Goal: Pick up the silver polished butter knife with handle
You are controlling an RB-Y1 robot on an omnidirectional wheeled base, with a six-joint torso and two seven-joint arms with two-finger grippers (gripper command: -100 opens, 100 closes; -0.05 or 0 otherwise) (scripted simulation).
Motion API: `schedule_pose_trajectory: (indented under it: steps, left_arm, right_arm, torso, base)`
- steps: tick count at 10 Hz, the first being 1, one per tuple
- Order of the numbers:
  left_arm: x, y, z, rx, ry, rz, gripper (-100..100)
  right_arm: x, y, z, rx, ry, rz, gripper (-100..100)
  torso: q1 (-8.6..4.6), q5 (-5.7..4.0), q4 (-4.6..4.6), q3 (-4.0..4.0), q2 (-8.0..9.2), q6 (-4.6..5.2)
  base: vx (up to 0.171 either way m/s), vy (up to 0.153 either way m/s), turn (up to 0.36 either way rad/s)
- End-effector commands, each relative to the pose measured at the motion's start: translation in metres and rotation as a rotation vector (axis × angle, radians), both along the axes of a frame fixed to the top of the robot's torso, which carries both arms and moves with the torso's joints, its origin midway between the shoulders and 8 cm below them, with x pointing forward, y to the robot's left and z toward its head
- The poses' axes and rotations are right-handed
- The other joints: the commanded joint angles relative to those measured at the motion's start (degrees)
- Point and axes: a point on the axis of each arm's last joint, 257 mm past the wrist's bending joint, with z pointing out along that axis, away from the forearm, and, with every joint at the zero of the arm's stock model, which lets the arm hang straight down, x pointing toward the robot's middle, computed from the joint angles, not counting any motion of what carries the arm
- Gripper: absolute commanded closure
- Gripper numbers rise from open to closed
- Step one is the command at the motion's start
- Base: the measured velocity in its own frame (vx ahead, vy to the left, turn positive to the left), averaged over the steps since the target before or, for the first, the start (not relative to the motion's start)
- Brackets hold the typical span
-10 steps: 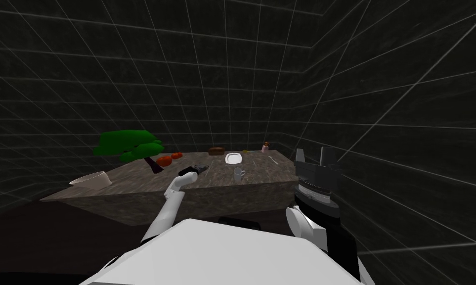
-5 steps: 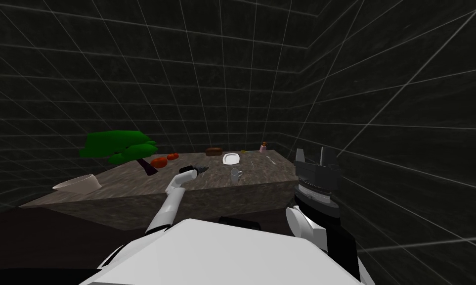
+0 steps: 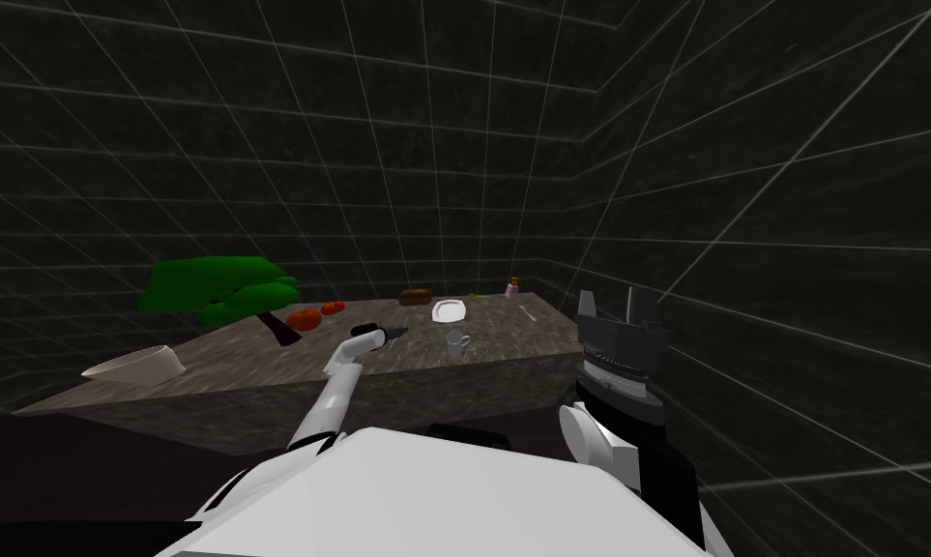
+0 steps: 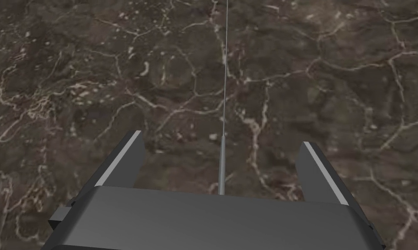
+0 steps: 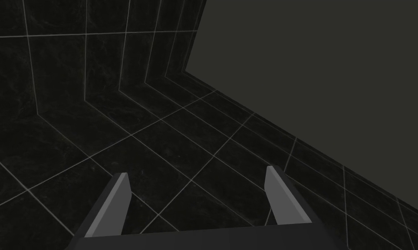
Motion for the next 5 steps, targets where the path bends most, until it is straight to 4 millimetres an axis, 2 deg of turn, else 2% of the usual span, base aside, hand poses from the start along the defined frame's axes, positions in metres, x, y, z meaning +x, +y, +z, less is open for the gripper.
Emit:
schedule_pose_trajectory:
  steps: [1,5]
  left_arm:
    - [0.0012,0.0006,-0.001,0.002,0.003,-0.012,-100]
    - [0.0035,0.0004,-0.0035,0.005,0.007,-0.038,-100]
  right_arm:
    - [0.0,0.0,0.0,0.0,0.0,0.0,0]
    - [0.0,0.0,0.0,0.0,0.0,0.0,0]
  torso:
    - [0.0,0.0,0.0,0.0,0.0,0.0]
    - [-0.12,-0.03,-0.04,-0.1,-0.18,-0.01]
  base:
    - [0.027,-0.019,0.105]
    - [0.05,-0.041,0.09]
